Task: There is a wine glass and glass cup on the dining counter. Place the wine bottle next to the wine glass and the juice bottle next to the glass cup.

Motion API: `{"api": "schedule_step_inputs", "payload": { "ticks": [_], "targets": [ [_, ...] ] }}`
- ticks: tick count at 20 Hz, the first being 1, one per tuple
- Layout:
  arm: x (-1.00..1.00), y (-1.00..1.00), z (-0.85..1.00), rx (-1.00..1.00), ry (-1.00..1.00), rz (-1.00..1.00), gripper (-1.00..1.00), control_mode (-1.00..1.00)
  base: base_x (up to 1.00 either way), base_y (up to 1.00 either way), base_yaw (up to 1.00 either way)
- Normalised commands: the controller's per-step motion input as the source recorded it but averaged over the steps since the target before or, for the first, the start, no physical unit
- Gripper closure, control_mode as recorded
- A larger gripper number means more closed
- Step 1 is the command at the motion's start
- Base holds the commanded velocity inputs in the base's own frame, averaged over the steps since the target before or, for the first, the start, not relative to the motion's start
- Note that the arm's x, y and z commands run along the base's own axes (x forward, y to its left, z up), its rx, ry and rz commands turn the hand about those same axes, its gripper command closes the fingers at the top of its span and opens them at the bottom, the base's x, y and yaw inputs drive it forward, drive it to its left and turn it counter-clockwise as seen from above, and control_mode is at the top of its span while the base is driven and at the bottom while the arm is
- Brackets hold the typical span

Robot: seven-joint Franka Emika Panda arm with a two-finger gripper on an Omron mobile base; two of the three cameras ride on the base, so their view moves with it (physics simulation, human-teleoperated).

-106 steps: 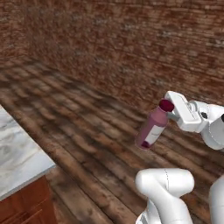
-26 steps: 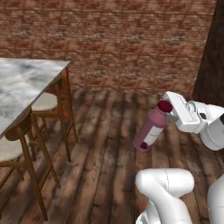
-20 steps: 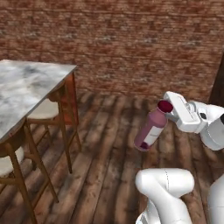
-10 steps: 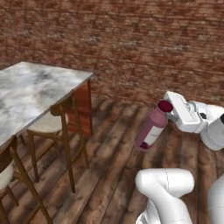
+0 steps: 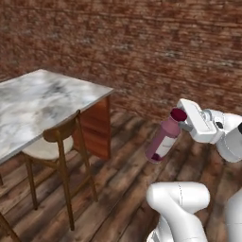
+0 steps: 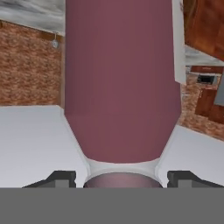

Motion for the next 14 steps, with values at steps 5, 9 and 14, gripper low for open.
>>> {"api": "schedule_step_inputs", "payload": {
  "ticks": [5, 9, 14],
  "targets": [
    [0.00, 0.00, 0.00, 0.00, 0.00, 0.00, 1.00, 1.00, 0.78, -0.78, 0.38],
    [0.00, 0.00, 0.00, 0.00, 0.00, 0.00, 1.00, 1.00, 0.58, -0.84, 0.39],
    [0.00, 0.00, 0.00, 0.00, 0.00, 0.00, 1.00, 1.00, 0.46, -0.89, 0.39]
  ]
}}
